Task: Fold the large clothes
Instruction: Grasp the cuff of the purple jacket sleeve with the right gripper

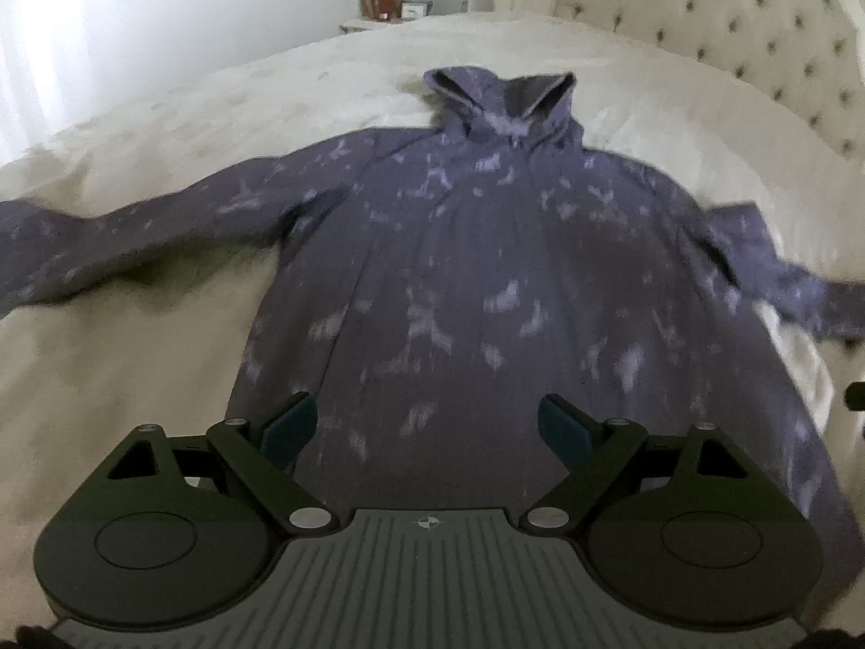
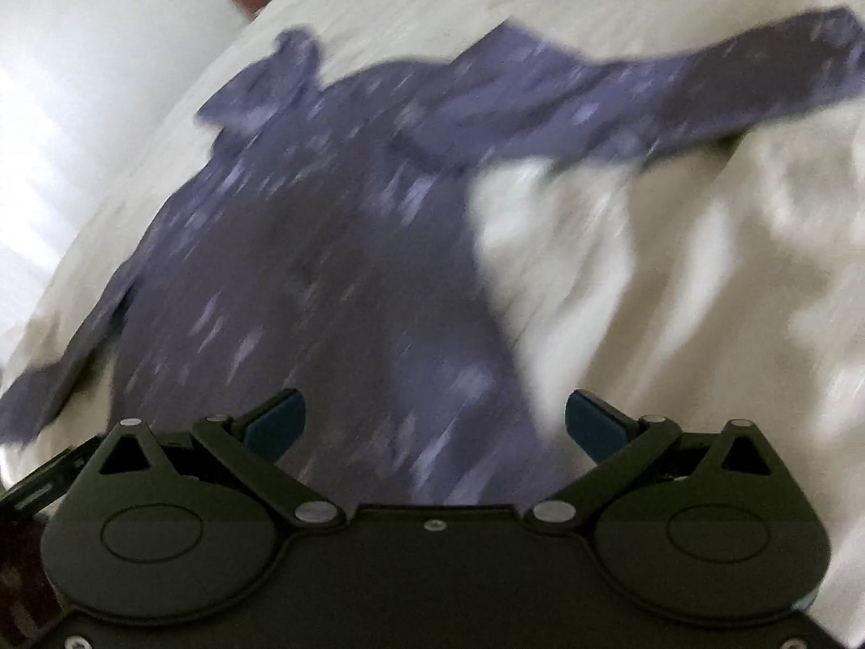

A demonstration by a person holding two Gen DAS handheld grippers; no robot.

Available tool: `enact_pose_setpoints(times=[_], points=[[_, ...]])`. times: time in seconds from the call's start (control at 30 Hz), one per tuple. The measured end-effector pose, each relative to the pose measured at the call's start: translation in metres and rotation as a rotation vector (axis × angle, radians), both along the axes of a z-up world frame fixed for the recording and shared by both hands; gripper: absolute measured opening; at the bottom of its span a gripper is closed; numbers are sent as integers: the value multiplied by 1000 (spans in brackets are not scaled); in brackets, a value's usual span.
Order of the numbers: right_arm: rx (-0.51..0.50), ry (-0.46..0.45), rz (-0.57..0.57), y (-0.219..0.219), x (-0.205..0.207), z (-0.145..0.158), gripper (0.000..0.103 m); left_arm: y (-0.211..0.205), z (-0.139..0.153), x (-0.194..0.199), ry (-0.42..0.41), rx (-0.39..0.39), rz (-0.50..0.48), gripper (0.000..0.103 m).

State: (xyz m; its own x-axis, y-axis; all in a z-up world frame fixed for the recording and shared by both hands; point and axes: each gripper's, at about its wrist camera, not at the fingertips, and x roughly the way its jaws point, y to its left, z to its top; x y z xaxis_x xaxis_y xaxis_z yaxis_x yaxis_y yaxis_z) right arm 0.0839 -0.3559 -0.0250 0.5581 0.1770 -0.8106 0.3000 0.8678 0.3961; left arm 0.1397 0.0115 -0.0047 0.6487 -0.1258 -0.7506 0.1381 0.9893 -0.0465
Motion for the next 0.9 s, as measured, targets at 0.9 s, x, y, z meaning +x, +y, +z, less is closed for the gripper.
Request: enact_pose_setpoints(times=[0.9], points=[[-237, -5, -537, -215, 45, -14, 64, -14, -55, 120, 49, 43, -130, 90]])
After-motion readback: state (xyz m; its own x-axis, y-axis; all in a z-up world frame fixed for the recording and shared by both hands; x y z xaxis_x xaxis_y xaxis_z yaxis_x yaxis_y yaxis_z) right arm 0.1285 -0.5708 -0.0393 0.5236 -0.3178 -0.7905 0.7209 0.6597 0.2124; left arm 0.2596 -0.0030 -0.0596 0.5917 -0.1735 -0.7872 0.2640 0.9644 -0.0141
